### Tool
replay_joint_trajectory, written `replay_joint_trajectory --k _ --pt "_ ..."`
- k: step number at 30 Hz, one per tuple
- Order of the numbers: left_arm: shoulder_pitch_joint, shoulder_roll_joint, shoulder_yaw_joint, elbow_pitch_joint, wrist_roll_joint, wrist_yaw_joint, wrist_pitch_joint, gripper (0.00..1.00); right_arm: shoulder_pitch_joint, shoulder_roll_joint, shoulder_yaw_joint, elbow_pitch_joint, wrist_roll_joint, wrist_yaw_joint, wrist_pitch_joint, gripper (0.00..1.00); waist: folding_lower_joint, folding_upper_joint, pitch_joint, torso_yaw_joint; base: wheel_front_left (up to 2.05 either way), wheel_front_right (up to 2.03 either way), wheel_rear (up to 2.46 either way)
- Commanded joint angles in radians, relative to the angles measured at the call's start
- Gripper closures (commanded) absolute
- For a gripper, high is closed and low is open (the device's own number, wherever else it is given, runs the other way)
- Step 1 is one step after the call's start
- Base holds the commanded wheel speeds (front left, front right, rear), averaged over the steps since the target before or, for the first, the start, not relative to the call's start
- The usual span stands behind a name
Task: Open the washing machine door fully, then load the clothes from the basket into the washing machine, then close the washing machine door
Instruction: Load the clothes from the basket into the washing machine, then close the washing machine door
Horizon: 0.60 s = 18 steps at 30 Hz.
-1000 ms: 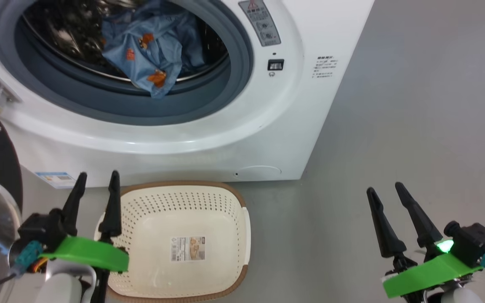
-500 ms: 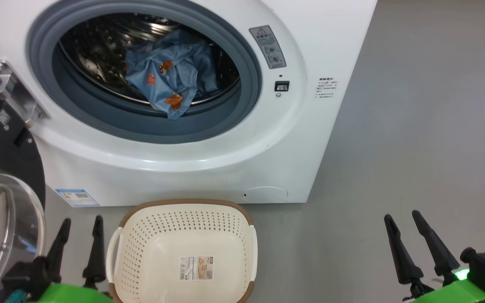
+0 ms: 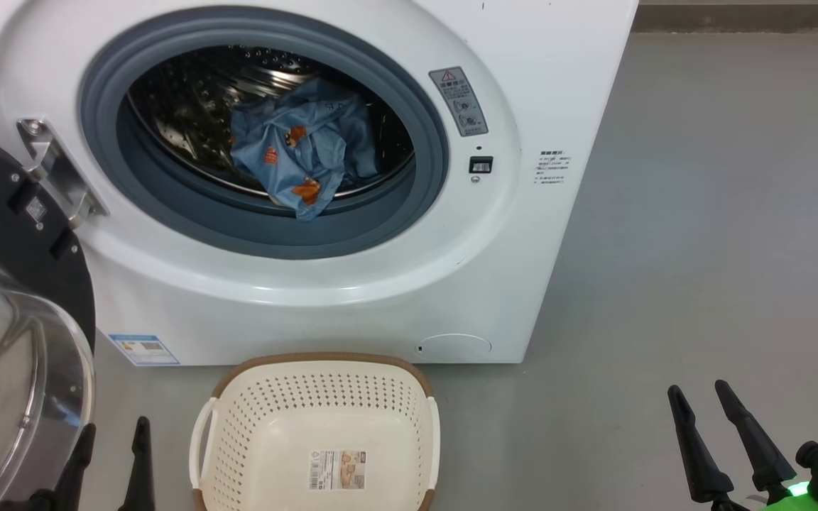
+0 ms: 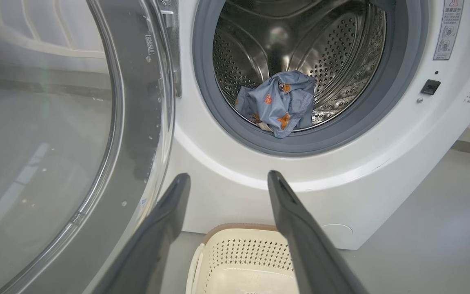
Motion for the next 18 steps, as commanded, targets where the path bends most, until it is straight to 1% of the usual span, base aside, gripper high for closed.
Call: replay_joint_trajectory --k 1,13,18 --pt "-0.016 0.024 0.039 -0.029 -0.008 -0.003 -0.005 0.0 0.001 -0.022 0.019 -0.028 0.003 0.002 -0.005 0.0 0.0 -0.0001 -0.002 0.0 0.0 0.0 0.0" --pt "-0.021 0.028 0.033 -0.035 -0.011 -0.003 -0.005 0.0 0.004 -0.024 0.02 -0.033 0.003 0.002 -0.005 0.0 0.0 -0.0001 -0.004 0.002 0.0 0.0 0.0" --pt "-0.022 0.024 0.036 -0.027 -0.004 -0.003 -0.005 0.0 0.002 -0.023 0.02 -0.033 0.001 0.002 -0.005 0.0 0.0 -0.0001 -0.001 0.004 -0.44 0.44 0.0"
